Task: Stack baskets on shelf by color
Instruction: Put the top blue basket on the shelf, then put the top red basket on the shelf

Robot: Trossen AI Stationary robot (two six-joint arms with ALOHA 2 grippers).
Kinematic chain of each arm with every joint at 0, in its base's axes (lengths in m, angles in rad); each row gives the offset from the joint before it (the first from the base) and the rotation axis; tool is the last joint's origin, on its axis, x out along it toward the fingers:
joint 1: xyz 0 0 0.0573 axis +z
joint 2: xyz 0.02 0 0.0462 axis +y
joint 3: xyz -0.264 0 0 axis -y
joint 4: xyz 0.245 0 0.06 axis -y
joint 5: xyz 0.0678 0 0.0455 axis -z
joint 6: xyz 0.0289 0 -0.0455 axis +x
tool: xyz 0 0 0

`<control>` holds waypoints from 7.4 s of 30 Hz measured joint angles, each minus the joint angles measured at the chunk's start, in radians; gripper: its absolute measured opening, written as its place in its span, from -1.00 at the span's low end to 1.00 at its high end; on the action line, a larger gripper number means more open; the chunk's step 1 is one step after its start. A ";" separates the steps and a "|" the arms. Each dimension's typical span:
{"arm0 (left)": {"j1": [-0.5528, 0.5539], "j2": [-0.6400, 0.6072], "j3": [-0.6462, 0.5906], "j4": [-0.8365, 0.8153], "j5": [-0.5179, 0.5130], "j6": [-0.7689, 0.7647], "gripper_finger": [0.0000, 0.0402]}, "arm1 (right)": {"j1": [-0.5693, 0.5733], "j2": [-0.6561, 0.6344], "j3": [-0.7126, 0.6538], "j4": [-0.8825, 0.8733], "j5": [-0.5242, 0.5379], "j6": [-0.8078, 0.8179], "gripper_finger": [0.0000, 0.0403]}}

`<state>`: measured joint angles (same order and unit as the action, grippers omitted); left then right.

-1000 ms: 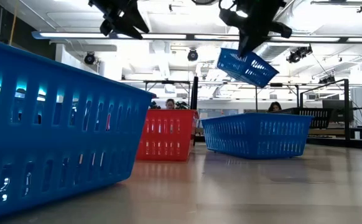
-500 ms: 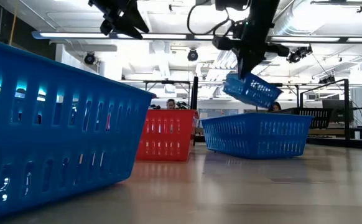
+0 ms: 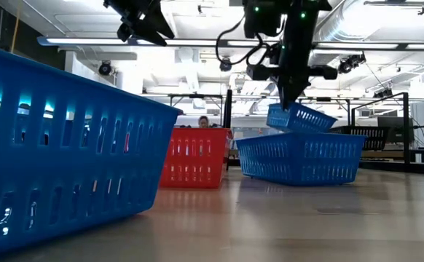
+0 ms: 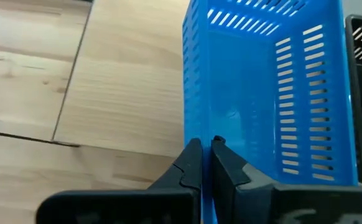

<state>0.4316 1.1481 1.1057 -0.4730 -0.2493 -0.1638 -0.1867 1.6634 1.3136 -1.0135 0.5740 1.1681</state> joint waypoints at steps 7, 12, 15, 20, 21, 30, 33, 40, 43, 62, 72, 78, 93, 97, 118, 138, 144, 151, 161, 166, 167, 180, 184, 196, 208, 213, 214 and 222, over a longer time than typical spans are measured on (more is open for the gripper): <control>0.000 0.000 0.000 0.000 0.000 0.000 -0.07 | -0.036 0.013 0.000 -0.024 -0.018 0.000 -1.00; 0.000 0.000 0.000 0.000 0.000 0.002 -0.07 | -0.068 0.021 0.000 -0.026 -0.033 -0.023 -1.00; 0.000 0.000 0.000 0.000 0.000 0.001 -0.07 | -0.090 0.022 0.000 -0.026 -0.057 -0.043 -1.00; 0.000 0.000 0.000 0.000 -0.005 0.002 -0.07 | -0.113 0.027 0.000 -0.015 -0.089 -0.047 -1.00; 0.000 0.000 0.000 0.000 -0.006 0.002 -0.07 | -0.115 0.027 0.000 -0.009 -0.096 -0.046 -1.00; 0.000 0.000 0.000 0.000 -0.008 -0.015 -0.07 | -0.116 0.027 0.000 -0.012 -0.129 -0.011 -1.00; 0.000 0.000 0.000 0.000 -0.008 -0.015 -0.07 | -0.123 0.027 0.000 -0.022 -0.131 -0.001 -1.00; 0.000 0.000 0.000 0.000 -0.008 -0.015 -0.07 | -0.151 0.027 0.000 -0.022 -0.139 -0.013 -1.00; 0.000 0.000 0.000 0.000 -0.008 -0.015 -0.07 | -0.161 0.027 0.000 -0.017 -0.142 -0.023 -0.96; 0.000 0.000 0.000 0.000 -0.008 0.002 -0.07 | -0.168 0.027 0.000 -0.006 -0.123 -0.079 -0.69; 0.000 0.000 0.000 0.000 -0.008 0.000 -0.07 | -0.167 0.023 0.000 0.012 -0.161 -0.121 -0.67; 0.000 0.000 0.000 -0.003 -0.008 0.001 -0.07 | -0.164 0.017 0.014 -0.005 -0.172 -0.132 -0.60; 0.001 -0.047 0.000 -0.321 -0.005 0.019 -0.07 | -0.083 0.008 0.238 -0.270 -0.106 -0.253 -0.55; 0.002 -0.084 0.000 -0.423 0.001 0.034 -0.07 | -0.058 0.008 0.302 -0.337 -0.085 -0.254 -0.55; 0.002 -0.149 -0.046 -0.751 0.160 0.479 -0.07 | -0.082 0.009 0.737 -0.499 -0.017 -0.665 -0.55; 0.002 0.068 -0.194 -0.758 0.039 0.482 -0.07 | -0.123 0.010 0.829 -0.539 -0.026 -0.859 -0.55; 0.034 0.184 -0.194 -0.758 -0.001 0.470 -0.07 | -0.123 0.010 0.828 -0.539 -0.028 -0.863 -0.55; 0.091 0.297 -0.194 -0.752 -0.036 0.480 -0.07 | -0.123 0.010 0.828 -0.538 -0.028 -0.881 -0.55; 0.169 0.421 -0.194 -0.689 -0.030 0.489 -0.07 | -0.123 0.010 0.828 -0.523 -0.028 -0.906 -0.55; 0.197 0.459 -0.194 -0.683 -0.026 0.489 -0.08 | -0.123 0.010 0.827 -0.515 -0.028 -0.907 -0.55; 0.200 0.464 -0.194 -0.683 -0.024 0.489 -0.09 | -0.123 0.010 0.827 -0.515 -0.028 -0.907 -0.55; 0.205 0.479 -0.194 -0.680 -0.023 0.490 -0.90 | -0.123 0.010 0.827 -0.515 -0.028 -0.852 -0.55; 0.205 0.479 -0.194 -0.681 -0.024 0.482 -0.94 | -0.121 0.010 0.827 -0.515 -0.028 -0.815 -0.55; 0.203 0.367 -0.164 -0.682 -0.019 0.446 -0.98 | -0.115 0.010 0.827 -0.515 -0.138 -0.757 -0.55; 0.165 0.156 -0.015 -0.678 0.054 0.412 -0.99 | 0.000 0.009 0.793 -0.527 -0.152 -0.594 -0.55; 0.123 0.108 0.070 -0.677 0.052 0.382 -0.99 | 0.048 0.009 0.752 -0.534 -0.112 -0.503 -0.55; 0.113 0.103 0.088 -0.677 0.048 0.380 -0.99 | 0.057 0.009 0.745 -0.534 -0.112 -0.485 -0.55; 0.014 0.100 0.222 -0.612 0.001 0.349 -1.00 | 0.135 0.009 0.712 -0.549 -0.067 -0.308 -0.55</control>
<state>0.4461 1.2476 1.3272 -1.0853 -0.2481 0.1851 -0.0518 1.6726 2.0258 -1.5629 0.5074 0.8597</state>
